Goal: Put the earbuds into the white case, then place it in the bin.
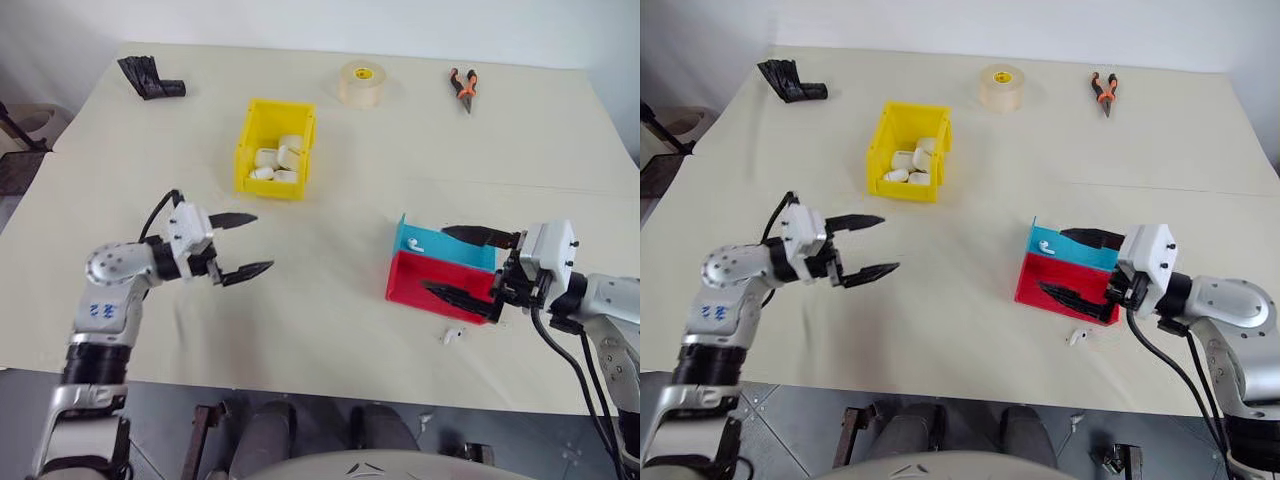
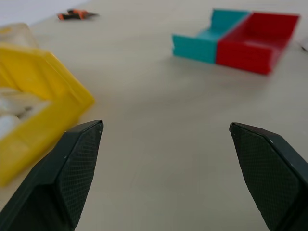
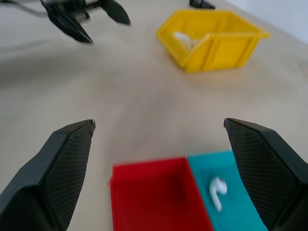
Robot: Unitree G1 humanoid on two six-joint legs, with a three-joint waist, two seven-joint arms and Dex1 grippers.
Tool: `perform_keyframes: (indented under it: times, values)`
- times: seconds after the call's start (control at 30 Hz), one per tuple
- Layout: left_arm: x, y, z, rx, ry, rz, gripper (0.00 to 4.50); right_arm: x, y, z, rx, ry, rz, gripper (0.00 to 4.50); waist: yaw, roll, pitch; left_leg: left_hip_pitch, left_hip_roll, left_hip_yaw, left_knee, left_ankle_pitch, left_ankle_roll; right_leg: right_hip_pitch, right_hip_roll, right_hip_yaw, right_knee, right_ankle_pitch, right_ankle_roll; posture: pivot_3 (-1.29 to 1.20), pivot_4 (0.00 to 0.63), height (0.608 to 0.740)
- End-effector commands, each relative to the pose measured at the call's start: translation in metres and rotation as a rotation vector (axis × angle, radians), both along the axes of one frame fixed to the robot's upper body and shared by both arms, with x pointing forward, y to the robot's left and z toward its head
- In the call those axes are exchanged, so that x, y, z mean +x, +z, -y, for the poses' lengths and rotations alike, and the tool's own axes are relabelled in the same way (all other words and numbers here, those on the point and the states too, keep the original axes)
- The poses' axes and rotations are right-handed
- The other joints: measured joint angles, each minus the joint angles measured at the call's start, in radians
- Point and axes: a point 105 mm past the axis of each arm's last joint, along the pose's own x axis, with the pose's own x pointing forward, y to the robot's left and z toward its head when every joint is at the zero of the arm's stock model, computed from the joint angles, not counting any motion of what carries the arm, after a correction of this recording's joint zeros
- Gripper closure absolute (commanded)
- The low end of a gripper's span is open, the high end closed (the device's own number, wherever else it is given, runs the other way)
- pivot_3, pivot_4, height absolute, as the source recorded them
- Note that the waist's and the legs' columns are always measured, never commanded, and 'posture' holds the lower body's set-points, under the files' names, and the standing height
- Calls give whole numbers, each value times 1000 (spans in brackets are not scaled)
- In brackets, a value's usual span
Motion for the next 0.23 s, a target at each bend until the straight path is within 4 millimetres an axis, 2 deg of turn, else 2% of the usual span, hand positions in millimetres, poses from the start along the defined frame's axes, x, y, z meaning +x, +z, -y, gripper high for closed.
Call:
perform_keyframes:
  times: [0.03,0.13,0.23]
  values:
    - [-12,21,-13,-9,37,89,28,-2,7,16,-60,-35,70,0,-1,0,0,0,0,0,0,0,0,0,-1,0,0,0,0,0,150,740]
    - [-13,22,-18,-27,105,112,28,-2,8,26,-58,-82,99,0,-1,0,0,0,-1,0,0,0,0,0,-1,0,0,0,0,0,150,740]
    - [-11,21,-15,-26,117,136,28,1,8,30,-41,-109,105,0,-1,0,0,0,-1,0,0,0,1,1,-1,-1,0,0,0,0,150,740]
